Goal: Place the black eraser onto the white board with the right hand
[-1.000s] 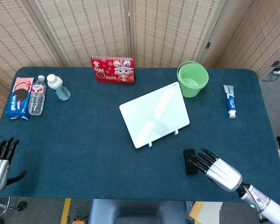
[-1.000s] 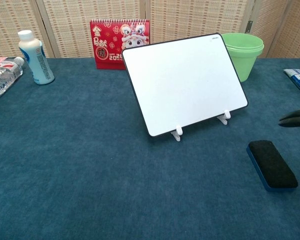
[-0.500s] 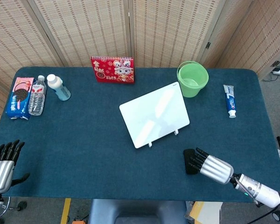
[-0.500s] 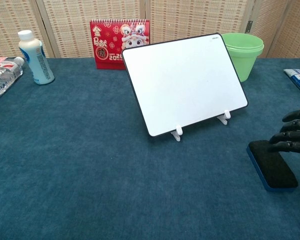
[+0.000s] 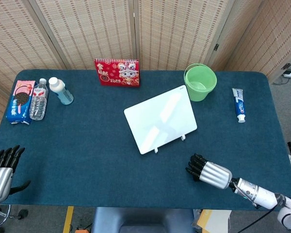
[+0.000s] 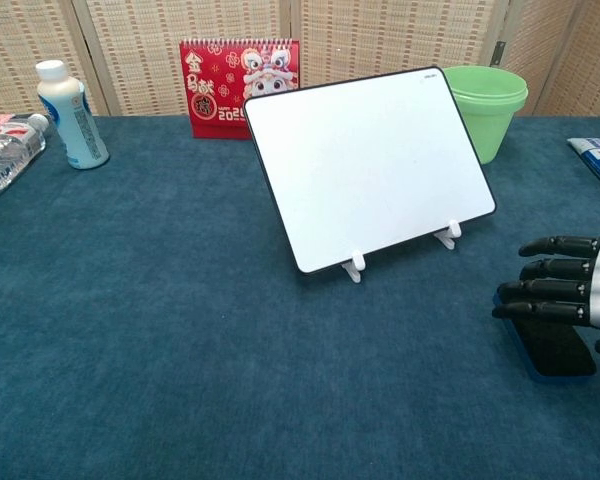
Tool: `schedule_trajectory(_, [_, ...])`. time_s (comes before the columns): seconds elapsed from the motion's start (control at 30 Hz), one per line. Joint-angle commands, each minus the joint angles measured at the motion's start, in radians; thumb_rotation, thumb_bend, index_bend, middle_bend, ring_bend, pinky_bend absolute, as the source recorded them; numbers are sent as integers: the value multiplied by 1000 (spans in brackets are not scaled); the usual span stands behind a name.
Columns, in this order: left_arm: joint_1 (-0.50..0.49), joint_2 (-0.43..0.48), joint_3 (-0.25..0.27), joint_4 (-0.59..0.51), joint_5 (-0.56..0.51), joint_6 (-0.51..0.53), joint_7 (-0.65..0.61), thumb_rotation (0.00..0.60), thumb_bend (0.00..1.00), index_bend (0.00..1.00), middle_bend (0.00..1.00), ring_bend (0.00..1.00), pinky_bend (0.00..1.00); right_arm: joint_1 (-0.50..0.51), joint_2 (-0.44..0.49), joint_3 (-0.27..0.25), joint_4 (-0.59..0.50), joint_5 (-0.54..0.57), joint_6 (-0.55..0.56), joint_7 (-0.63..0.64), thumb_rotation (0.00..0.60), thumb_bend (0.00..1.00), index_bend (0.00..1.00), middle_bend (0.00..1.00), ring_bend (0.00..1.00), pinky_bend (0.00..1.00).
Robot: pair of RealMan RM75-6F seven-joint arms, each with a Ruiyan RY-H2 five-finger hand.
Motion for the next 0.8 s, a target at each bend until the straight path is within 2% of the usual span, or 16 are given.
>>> schedule_trajectory(0.03, [3, 3, 1, 0, 5, 8, -3, 600, 195, 0, 73, 40, 55, 5, -12, -7, 15, 10, 9, -1, 600, 249, 153, 241, 252, 178])
schedule_trajectory(0.47, [12, 10, -3, -1, 11, 30, -16, 600, 196, 0, 73, 40, 55, 26, -11, -42, -27, 39, -43, -53, 600, 249, 156, 245, 257, 178])
schedule_trajectory(0.53, [13, 14, -3, -1, 13, 33, -22, 600, 196, 0, 73, 40, 55, 29, -12, -44, -36, 41, -34, -56, 600, 248, 201, 278, 279, 178])
schedule_trajectory(0.63, [14, 16, -3, 0, 17, 39, -27, 600, 195, 0, 73, 40, 55, 30, -17, -44, -36, 45, -29, -66, 600, 248, 342, 373, 346, 189])
schedule_trajectory(0.8, [19, 19, -3, 0, 22, 48, -33, 600, 196, 0, 73, 40, 55, 31, -34, -48, -25, 50, -23, -85, 600, 249, 495, 475, 448, 237])
